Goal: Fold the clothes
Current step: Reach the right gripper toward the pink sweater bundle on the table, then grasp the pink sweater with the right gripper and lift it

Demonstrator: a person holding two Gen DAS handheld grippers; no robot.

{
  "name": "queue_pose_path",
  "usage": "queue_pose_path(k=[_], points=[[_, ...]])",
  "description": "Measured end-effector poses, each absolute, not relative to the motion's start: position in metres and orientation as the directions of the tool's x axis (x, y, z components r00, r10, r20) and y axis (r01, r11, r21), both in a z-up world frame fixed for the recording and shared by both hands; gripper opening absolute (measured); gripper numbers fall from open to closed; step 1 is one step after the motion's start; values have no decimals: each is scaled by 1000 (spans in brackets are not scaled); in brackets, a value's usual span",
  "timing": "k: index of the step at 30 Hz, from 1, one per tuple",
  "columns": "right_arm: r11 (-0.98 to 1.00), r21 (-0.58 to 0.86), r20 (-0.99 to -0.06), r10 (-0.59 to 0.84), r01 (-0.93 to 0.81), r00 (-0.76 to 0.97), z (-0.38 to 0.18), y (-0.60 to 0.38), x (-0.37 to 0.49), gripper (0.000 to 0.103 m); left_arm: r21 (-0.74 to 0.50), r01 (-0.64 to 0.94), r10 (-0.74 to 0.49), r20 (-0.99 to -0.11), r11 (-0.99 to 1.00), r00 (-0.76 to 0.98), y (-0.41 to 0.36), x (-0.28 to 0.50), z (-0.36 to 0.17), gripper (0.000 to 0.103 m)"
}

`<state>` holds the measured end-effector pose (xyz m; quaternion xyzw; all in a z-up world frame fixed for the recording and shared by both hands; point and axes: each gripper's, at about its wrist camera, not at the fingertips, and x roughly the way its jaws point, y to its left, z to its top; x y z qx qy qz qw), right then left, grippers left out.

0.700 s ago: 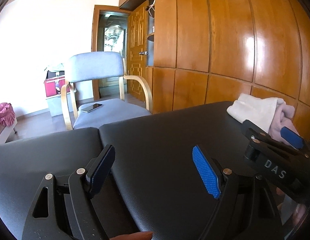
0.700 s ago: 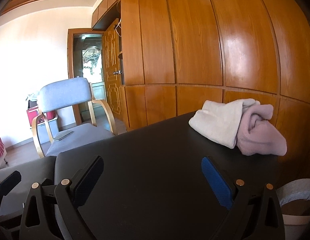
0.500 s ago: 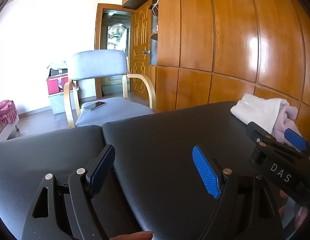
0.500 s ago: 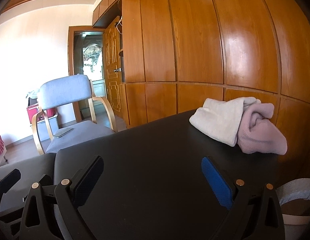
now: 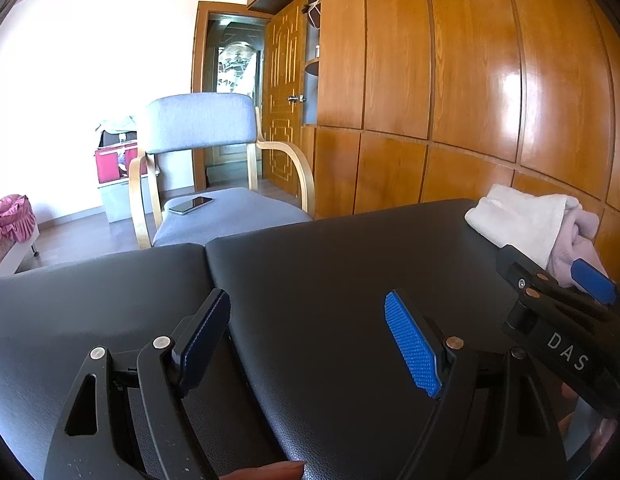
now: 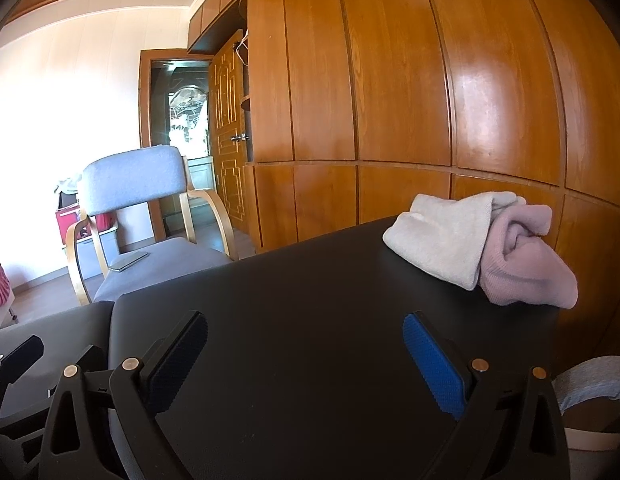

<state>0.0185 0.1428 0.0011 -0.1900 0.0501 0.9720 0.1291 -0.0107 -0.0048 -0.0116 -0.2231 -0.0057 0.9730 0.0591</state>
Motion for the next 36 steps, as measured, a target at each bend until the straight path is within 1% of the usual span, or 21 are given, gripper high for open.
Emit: queue_pose_path(k=[6, 12, 16, 19, 24, 28, 32, 36], points=[[-963, 47, -380, 228, -265, -896, -1, 143, 18, 101, -28, -113, 114, -454, -993, -884, -4, -12, -12, 83], [-961, 19, -413, 243, -275, -878, -3, 153, 6, 101, -35, -113, 116, -474, -993, -873, -5, -17, -13, 83], [-953, 53, -439, 247, -300, -864, -2, 169, 1, 101, -43, -118, 123, -496, -992, -860, -5, -20, -16, 83], [-955, 63, -433, 235, -290, -870, -3, 170, 0, 101, -46, -119, 126, -513, -992, -849, -5, -22, -18, 83], [-958, 1, -440, 257, -286, -861, -6, 173, -9, 101, -52, -123, 132, -495, -991, -858, -6, -24, -19, 83], [-956, -4, -450, 263, -293, -853, -4, 188, -19, 101, -37, -128, 130, -495, -991, -859, -5, -26, -21, 83], [-934, -22, -460, 326, -356, -826, -2, 207, -31, 101, -45, -131, 135, -506, -990, -852, -5, -28, -21, 83], [-877, -110, -474, 459, -467, -751, -3, 251, -50, 101, -68, -133, 149, -517, -989, -843, -6, -29, -22, 83]])
